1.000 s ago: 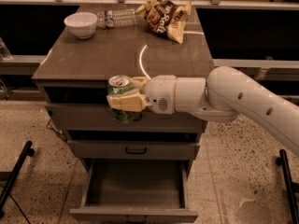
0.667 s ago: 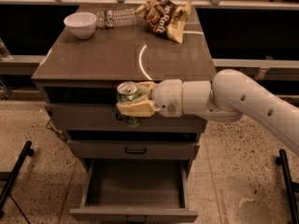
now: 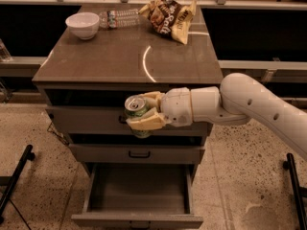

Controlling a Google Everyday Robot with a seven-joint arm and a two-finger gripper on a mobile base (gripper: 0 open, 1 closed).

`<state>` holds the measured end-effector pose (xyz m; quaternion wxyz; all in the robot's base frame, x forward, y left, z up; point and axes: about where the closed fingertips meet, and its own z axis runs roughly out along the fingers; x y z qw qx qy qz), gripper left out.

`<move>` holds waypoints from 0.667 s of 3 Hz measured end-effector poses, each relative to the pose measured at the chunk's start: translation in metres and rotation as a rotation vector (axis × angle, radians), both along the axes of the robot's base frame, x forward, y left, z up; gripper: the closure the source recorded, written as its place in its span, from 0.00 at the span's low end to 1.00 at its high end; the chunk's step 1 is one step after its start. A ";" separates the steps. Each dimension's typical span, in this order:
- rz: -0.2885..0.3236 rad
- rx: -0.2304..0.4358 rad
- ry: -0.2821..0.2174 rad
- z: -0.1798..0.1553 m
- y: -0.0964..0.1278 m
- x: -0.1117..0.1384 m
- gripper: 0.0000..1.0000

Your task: Place green can into bottom drawer

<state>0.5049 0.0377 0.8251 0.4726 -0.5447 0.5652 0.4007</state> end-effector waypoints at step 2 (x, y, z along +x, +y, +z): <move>-0.008 0.008 0.042 -0.036 -0.007 -0.009 1.00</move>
Offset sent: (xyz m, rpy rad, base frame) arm -0.0433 -0.0383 -0.1673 0.0358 0.1922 -0.0408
